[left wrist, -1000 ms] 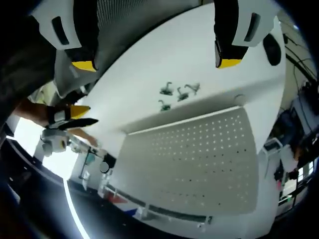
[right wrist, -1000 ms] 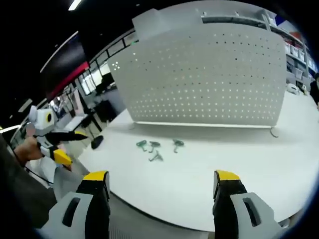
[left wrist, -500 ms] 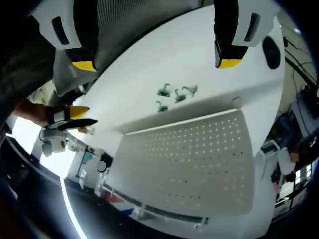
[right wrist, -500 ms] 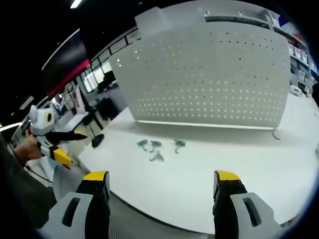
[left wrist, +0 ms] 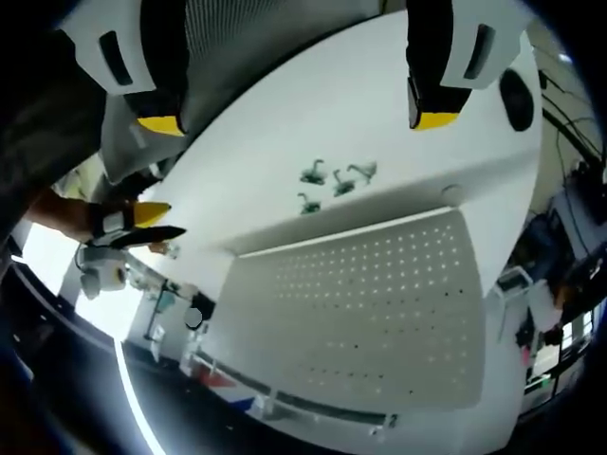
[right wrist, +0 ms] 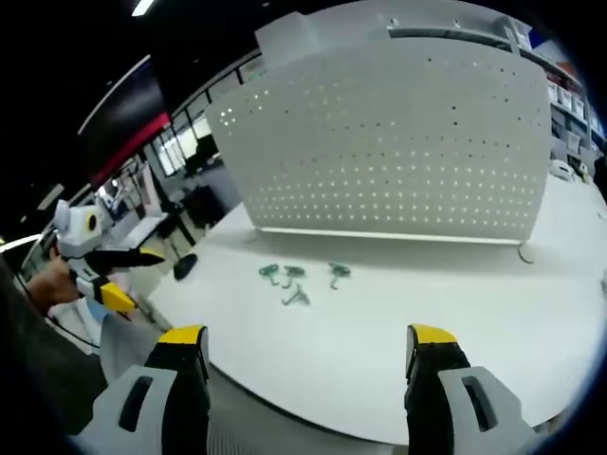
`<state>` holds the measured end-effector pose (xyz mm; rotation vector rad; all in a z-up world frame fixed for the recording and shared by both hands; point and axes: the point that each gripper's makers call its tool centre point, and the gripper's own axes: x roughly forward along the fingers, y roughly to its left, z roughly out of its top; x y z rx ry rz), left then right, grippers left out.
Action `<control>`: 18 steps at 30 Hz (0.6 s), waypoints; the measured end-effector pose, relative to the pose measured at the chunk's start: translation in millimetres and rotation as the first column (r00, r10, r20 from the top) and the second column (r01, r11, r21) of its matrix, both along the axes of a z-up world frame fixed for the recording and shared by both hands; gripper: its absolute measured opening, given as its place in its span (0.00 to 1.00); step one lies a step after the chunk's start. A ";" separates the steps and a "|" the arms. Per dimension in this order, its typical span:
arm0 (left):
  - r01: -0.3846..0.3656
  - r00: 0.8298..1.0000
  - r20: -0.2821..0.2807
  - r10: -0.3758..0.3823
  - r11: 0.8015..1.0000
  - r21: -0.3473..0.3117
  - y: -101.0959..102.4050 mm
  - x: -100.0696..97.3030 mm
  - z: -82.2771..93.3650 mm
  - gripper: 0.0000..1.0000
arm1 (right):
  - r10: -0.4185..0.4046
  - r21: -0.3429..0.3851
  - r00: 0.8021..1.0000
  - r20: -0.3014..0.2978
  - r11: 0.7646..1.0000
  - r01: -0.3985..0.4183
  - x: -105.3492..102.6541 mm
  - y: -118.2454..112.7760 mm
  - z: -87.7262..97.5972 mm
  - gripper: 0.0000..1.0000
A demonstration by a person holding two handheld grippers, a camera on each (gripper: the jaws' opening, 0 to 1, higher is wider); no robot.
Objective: Insert the hook assembly into the mounting plate slot until the hook locks in place.
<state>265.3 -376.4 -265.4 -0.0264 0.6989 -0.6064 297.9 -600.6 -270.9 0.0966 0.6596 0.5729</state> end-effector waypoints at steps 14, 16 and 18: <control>-0.009 1.000 -0.004 0.009 1.000 0.009 2.0 -1.5 -3.3 0.97 | 0.007 -0.002 1.000 -0.001 1.000 -0.007 -0.7 -1.2 0.3 0.86; -0.008 1.000 -0.004 0.008 1.000 0.007 1.5 -1.2 -2.9 0.97 | 0.008 -0.004 1.000 -0.001 1.000 -0.008 -0.7 -1.5 0.6 0.86; -0.005 1.000 -0.005 0.005 1.000 0.011 1.5 -0.9 -3.6 0.97 | 0.009 -0.005 1.000 -0.002 1.000 -0.009 -0.7 -1.5 0.6 0.86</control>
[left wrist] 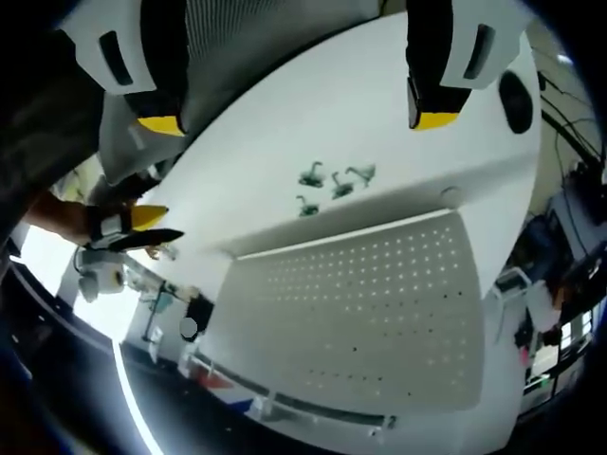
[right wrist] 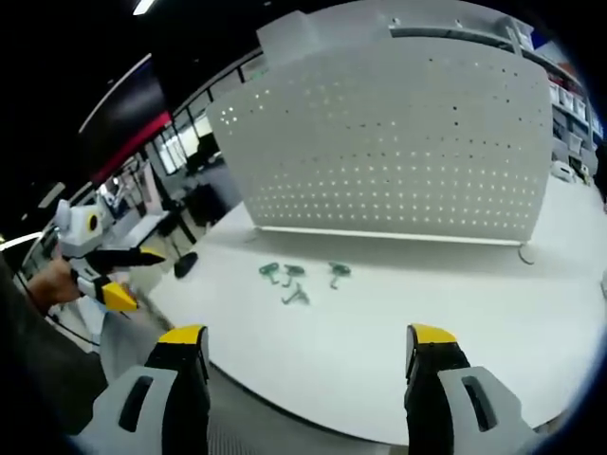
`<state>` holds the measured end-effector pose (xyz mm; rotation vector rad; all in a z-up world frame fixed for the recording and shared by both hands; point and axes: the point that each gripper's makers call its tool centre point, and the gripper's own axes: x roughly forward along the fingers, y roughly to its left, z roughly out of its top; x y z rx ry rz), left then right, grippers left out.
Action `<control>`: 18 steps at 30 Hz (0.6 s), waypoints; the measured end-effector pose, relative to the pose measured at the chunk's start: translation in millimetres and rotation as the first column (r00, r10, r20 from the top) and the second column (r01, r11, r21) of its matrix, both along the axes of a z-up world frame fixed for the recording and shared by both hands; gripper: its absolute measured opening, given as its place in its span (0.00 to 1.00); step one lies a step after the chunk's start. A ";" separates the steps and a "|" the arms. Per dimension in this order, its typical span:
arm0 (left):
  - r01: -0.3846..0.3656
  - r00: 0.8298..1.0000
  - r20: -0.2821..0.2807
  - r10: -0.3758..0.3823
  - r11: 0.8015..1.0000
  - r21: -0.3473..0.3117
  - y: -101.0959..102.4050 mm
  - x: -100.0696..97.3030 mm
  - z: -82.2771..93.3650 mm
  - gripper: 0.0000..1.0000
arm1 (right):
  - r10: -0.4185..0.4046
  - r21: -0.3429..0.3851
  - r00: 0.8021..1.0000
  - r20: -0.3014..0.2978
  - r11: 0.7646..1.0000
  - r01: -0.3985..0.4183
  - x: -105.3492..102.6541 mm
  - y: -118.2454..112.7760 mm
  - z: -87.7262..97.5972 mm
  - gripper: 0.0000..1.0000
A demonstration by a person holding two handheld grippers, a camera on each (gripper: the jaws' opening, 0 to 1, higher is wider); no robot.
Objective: Insert the hook assembly into the mounting plate slot until the hook locks in place.
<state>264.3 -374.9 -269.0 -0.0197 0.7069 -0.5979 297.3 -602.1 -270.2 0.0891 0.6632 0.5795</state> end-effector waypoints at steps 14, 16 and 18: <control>0.071 0.997 -0.029 -0.070 0.997 0.033 -11.8 8.8 -19.7 0.97 | -0.007 0.006 1.000 -0.003 1.000 0.007 0.7 0.2 -1.5 0.85; 0.075 0.997 -0.028 -0.074 0.997 0.023 -11.6 13.3 -22.9 0.97 | -0.007 0.007 1.000 -0.006 1.000 0.007 0.4 0.2 -2.4 0.85; 0.078 0.996 -0.034 -0.078 0.997 -0.016 -14.2 18.3 -24.5 0.97 | -0.008 0.008 1.000 -0.009 1.000 0.008 0.1 0.6 -3.3 0.85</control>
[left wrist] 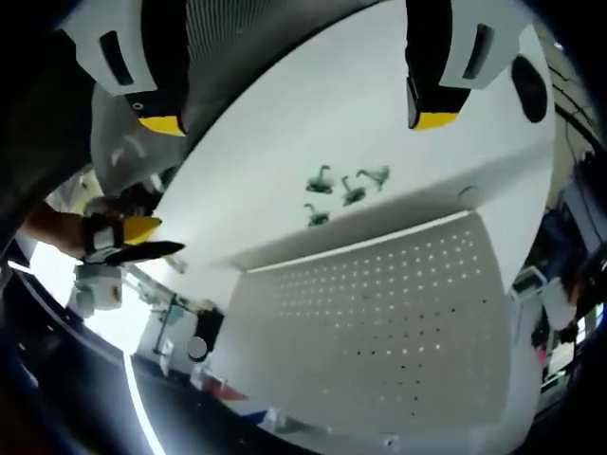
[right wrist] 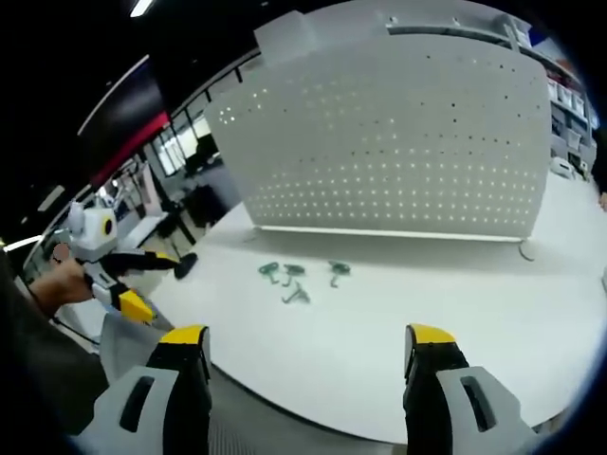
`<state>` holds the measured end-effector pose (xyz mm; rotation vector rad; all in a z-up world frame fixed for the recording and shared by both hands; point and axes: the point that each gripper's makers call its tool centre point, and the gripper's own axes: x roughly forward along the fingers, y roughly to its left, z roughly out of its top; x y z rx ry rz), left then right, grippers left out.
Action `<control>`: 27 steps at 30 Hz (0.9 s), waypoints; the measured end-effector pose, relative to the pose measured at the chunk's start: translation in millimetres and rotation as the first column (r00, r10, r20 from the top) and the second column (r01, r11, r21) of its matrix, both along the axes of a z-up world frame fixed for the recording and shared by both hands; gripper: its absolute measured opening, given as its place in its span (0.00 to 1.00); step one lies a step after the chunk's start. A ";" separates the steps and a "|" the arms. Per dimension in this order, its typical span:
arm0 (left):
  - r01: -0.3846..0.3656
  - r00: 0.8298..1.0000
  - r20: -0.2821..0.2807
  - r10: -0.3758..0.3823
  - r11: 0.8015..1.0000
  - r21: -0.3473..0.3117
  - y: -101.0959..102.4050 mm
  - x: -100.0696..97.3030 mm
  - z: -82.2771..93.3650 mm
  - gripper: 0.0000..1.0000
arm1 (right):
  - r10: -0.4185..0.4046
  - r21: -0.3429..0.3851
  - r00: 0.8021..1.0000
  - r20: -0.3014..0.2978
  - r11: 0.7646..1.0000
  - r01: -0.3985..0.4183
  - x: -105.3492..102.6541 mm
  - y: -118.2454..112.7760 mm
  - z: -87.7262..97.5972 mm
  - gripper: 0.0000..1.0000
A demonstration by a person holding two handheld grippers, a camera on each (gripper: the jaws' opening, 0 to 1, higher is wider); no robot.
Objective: Insert the hook assembly into the mounting plate slot until the hook locks in place.
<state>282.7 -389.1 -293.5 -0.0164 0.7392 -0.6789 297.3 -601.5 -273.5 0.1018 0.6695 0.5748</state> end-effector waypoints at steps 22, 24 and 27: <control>0.033 0.999 -0.002 -0.033 0.999 -0.035 -3.7 77.4 -40.1 0.89 | 0.012 0.000 0.998 -0.058 1.000 -0.012 -0.6 2.8 -20.3 0.84; 0.031 0.999 -0.005 -0.031 0.999 -0.040 -3.0 83.7 -43.6 0.89 | 0.010 -0.001 0.998 -0.063 1.000 -0.010 1.1 1.8 -22.2 0.84; 0.051 0.999 -0.004 -0.051 0.998 -0.026 -6.7 91.9 -52.2 0.91 | 0.011 0.001 0.998 -0.070 1.000 -0.011 2.6 2.6 -23.9 0.84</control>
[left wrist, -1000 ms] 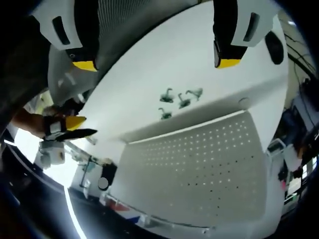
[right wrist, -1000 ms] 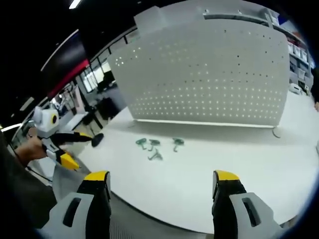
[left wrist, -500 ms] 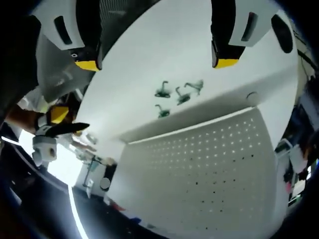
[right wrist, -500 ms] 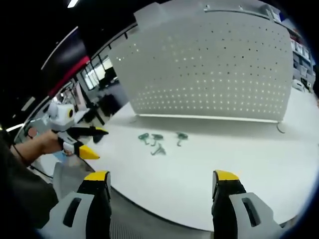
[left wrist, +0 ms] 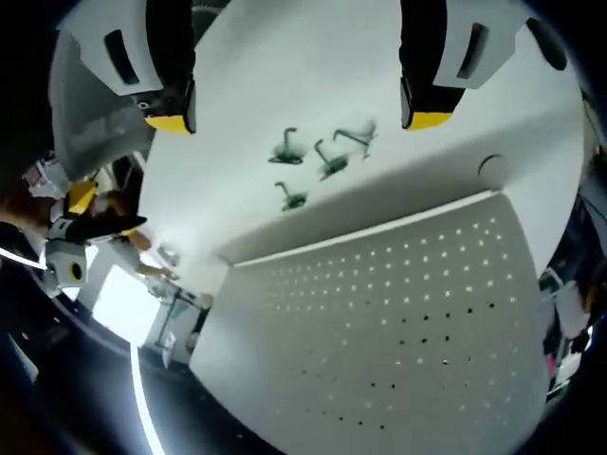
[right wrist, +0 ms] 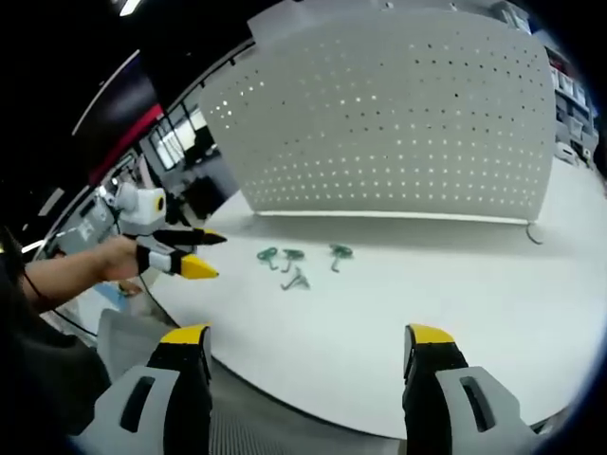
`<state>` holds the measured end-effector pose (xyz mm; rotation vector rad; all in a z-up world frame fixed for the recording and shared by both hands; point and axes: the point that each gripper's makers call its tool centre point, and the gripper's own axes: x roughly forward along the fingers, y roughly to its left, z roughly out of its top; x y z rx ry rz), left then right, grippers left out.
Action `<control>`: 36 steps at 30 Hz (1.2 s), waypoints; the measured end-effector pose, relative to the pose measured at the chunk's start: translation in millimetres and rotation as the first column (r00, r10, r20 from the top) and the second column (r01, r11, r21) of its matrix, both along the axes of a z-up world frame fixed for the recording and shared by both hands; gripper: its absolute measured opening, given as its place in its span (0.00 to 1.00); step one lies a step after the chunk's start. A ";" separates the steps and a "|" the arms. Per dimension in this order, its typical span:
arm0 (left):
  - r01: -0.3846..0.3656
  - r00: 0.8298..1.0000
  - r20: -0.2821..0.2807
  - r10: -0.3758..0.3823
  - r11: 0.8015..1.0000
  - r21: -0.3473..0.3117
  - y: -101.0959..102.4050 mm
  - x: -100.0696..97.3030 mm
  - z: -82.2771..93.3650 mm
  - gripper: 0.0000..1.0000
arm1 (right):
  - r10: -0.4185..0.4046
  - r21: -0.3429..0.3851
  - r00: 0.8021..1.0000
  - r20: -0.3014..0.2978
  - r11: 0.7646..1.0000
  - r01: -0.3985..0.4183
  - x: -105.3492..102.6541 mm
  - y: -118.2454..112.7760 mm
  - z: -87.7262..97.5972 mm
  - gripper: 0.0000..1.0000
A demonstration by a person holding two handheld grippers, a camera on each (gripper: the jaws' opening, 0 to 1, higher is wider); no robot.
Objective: Insert the hook assembly into the mounting plate slot until the hook locks in place.
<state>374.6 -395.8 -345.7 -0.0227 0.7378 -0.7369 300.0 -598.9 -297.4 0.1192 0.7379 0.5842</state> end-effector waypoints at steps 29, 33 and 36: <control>0.079 0.994 -0.090 -0.066 0.984 0.160 3.2 44.9 -69.1 0.47 | -0.027 0.016 0.999 -0.043 0.999 0.028 5.9 -10.1 -12.3 0.83; 0.083 0.994 -0.086 -0.067 0.976 0.200 5.0 51.1 -72.6 0.43 | -0.024 0.011 0.999 -0.043 1.000 0.025 8.2 -10.5 -12.9 0.83; 0.094 0.993 -0.088 -0.076 0.971 0.221 5.4 53.7 -76.2 0.40 | -0.023 0.011 0.999 -0.048 1.000 0.023 9.0 -10.8 -14.2 0.83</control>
